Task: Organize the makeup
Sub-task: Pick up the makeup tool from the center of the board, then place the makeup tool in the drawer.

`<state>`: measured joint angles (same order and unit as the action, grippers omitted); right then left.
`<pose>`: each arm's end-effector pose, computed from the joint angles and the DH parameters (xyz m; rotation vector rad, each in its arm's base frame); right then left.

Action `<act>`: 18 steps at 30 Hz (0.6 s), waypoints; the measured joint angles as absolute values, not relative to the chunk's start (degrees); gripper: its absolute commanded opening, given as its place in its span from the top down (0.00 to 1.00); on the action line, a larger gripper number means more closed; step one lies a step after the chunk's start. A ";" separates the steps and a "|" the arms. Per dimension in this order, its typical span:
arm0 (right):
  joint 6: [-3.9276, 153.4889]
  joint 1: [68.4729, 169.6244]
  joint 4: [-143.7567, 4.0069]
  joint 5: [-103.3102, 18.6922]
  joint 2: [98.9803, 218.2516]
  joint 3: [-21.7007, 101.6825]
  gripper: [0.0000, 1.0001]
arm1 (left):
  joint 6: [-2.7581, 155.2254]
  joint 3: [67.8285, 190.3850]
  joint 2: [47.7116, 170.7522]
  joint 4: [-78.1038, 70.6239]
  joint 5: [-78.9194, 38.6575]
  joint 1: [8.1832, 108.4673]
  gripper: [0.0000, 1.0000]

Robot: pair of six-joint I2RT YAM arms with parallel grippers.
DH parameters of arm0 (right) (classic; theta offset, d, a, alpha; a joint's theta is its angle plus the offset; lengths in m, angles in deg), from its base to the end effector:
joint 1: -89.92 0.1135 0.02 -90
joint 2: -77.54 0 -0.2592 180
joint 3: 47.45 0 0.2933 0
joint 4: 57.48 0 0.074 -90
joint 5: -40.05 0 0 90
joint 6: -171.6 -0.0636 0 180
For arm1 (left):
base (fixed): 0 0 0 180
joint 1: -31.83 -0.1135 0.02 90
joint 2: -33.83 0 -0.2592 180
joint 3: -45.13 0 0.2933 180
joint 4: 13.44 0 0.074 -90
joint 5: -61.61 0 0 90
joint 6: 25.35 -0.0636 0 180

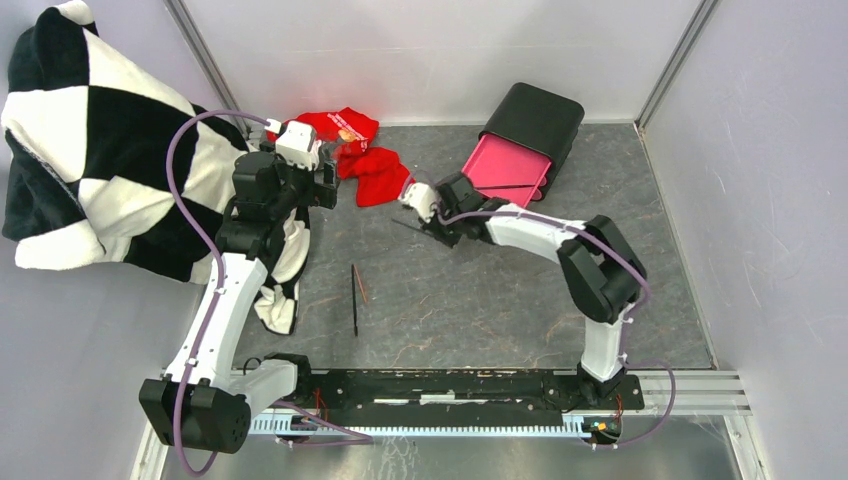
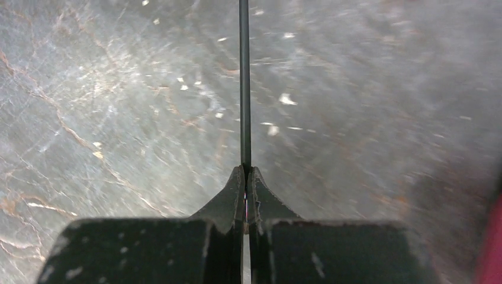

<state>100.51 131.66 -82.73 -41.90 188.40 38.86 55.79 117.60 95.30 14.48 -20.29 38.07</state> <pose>0.3429 0.3179 0.1292 -1.2960 2.0902 0.3476 0.3123 -0.0432 0.3573 0.3414 1.8327 -0.1002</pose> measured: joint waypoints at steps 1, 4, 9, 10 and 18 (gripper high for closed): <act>101.06 130.48 -83.13 -40.93 186.87 38.77 1.00 | 55.79 117.60 95.30 14.51 -20.29 38.07 0.00; 103.00 127.68 -83.67 -38.79 182.13 38.53 1.00 | 55.79 117.54 95.30 14.48 -20.29 38.07 0.00; 107.11 124.97 -85.01 -35.64 173.17 37.74 1.00 | 55.79 117.45 95.32 14.48 -20.29 38.07 0.00; 107.97 124.49 -85.29 -35.32 171.42 37.74 1.00 | 55.79 117.45 95.32 14.46 -20.27 38.07 0.00; 118.28 119.61 -92.98 -39.43 167.51 43.86 1.00 | 55.79 117.14 95.34 14.29 -20.23 38.07 0.00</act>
<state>118.28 119.61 -92.98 -39.43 167.51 43.86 55.79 117.14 95.34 14.29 -20.23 38.07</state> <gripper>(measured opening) 0.010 0.993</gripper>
